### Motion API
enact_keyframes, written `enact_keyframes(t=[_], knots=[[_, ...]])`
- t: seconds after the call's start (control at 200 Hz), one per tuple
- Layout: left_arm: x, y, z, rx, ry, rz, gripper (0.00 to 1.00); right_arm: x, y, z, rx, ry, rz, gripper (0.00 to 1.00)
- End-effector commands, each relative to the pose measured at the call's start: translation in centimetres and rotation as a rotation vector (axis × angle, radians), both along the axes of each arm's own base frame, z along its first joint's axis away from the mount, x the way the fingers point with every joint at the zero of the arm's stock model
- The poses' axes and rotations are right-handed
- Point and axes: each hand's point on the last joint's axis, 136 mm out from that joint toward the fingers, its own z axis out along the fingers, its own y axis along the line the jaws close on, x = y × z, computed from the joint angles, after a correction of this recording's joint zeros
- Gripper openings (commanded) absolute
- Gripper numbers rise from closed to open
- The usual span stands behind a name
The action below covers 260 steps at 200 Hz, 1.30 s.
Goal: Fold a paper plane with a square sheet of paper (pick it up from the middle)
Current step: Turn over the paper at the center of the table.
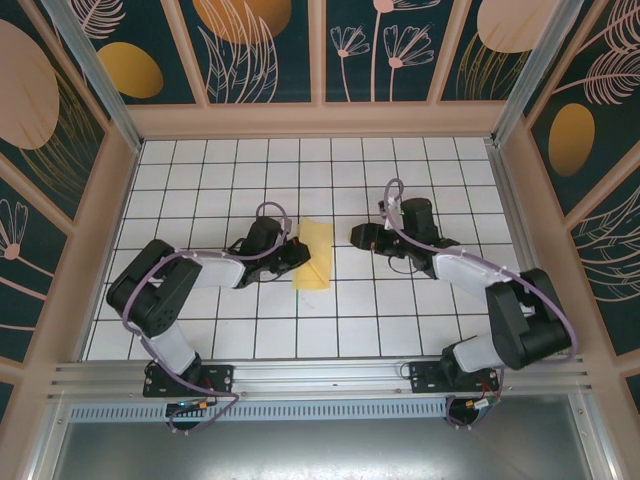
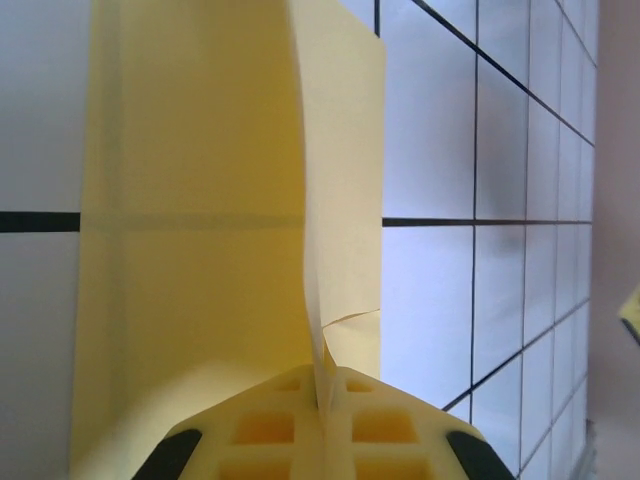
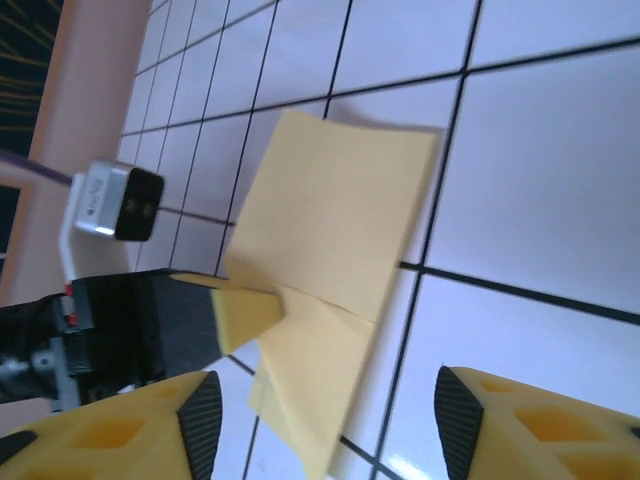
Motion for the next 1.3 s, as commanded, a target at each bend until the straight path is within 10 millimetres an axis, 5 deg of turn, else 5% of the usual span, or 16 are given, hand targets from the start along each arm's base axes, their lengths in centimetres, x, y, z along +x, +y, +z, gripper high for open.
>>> enact_keyframes(t=[0.0,0.335,0.595,0.866,1.041,1.296], knots=[[0.4,2.1,2.3,0.198,-0.044,0.007,0.02,0.0,-2.5,-0.2,-0.08,-0.02,-0.092,0.65],[1.9,11.3,9.8,0.729,-0.124,0.19,0.03,-0.1,-5.7,0.7,-0.145,-0.068,-0.199,0.71],[3.0,15.9,10.1,1.063,-0.079,0.308,0.03,0.0,-6.3,0.0,-0.148,-0.045,-0.219,0.71],[3.5,14.7,4.6,1.247,-0.012,0.235,0.03,0.2,-7.0,-0.5,-0.157,-0.034,-0.241,0.71],[3.2,10.4,1.0,1.234,-0.013,0.106,0.06,0.2,-7.2,-1.0,-0.162,-0.017,-0.249,0.71],[2.4,4.9,-1.5,1.086,-0.02,0.007,0.1,0.3,-7.3,-1.2,-0.159,-0.003,-0.252,0.7]])
